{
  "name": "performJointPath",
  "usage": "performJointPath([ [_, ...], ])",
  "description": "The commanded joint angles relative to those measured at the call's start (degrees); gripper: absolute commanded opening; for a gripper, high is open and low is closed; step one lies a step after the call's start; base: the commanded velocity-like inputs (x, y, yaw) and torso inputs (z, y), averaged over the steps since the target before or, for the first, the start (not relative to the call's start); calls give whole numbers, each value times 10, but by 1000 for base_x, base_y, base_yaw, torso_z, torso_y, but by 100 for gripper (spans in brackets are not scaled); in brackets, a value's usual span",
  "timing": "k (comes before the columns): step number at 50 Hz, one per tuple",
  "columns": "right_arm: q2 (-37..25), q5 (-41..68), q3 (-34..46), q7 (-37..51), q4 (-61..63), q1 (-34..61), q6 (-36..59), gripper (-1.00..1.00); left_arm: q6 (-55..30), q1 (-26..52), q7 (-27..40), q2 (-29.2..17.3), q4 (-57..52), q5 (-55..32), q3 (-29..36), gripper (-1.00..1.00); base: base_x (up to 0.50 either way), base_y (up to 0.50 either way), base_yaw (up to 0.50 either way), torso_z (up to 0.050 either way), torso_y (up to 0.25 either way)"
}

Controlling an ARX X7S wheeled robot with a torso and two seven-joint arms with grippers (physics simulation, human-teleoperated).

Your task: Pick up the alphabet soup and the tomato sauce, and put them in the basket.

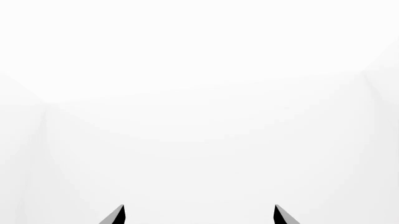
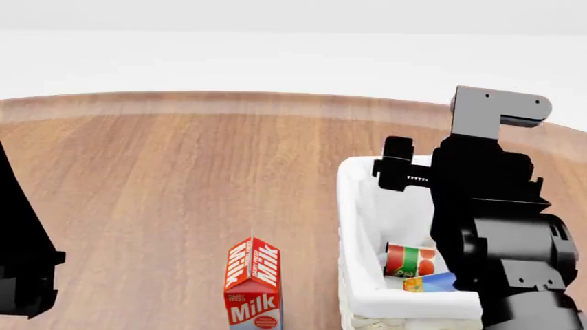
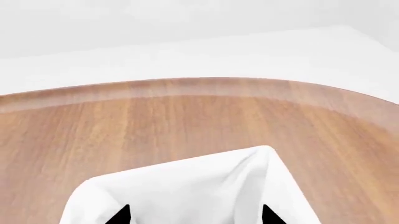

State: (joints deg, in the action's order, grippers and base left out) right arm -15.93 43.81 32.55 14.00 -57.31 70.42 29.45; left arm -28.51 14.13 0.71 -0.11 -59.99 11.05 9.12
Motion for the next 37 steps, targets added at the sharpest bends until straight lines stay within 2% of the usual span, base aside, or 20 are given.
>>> performJointPath([
  [1,-20,-20,-7,34,104,-11,-76,100,-1,1,0,0,0,-1,-1,100,0,0,0,0,0],
  [10,-44,-63,-14,87,214,-24,-174,100,-2,4,-3,0,0,-1,-3,100,0,0,0,1,0],
  [19,-69,-100,-11,126,303,-53,-231,100,1,2,-2,0,0,-1,-3,100,0,0,0,0,0],
  [23,-88,-87,-11,144,392,-52,-199,100,2,1,-1,0,0,-4,-8,100,0,0,0,0,0],
  [28,-110,-110,-20,193,491,-66,-215,100,3,-1,2,0,0,0,3,100,0,0,0,0,0],
  [37,-134,-122,-24,231,631,-75,-218,100,3,0,1,0,0,0,2,100,0,0,0,0,0],
])
